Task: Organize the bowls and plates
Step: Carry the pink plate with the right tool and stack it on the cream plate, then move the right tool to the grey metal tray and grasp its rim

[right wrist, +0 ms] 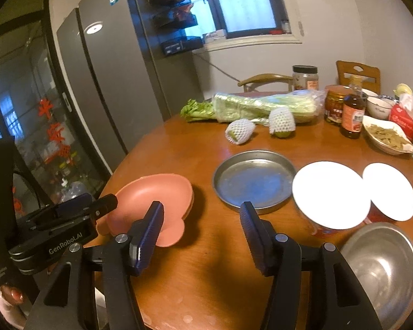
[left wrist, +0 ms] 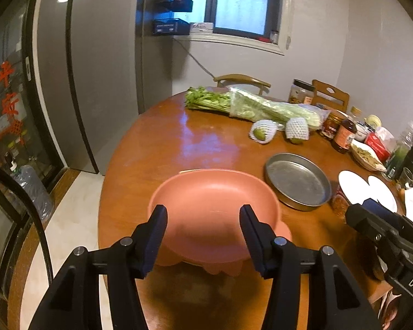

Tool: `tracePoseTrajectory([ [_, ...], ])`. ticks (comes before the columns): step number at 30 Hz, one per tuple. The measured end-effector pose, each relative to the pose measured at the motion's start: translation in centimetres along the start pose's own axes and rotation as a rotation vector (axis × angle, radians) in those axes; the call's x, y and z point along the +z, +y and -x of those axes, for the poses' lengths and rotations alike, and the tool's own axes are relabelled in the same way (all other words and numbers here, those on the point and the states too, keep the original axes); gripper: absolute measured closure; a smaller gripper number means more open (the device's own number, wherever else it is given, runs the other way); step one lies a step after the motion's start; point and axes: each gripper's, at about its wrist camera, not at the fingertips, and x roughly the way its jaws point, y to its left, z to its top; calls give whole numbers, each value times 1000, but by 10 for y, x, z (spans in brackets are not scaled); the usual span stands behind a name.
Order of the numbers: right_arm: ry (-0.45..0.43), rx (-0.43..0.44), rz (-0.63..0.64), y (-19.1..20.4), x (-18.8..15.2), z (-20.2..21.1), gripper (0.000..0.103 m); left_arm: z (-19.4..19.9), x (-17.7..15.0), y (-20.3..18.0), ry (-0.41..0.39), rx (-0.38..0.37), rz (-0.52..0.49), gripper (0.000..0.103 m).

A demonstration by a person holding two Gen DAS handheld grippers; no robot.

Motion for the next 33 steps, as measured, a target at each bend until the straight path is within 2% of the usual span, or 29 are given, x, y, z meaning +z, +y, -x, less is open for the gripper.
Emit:
tracePoseTrajectory([
  [7, -37, -32, -39, -15, -3, 25, 39, 9, 5, -21, -10, -36, -42, 48],
  [13, -42, -63, -101, -34, -10, 31, 37, -3, 14, -35, 32, -89, -61, 48],
  [26, 16, -81, -163, -39, -23, 1, 37, -42, 47, -74, 65, -139, -189, 48],
  [33, 48, -98, -202, -42, -20, -28, 37, -78, 67, -87, 137, -165, -252, 48],
])
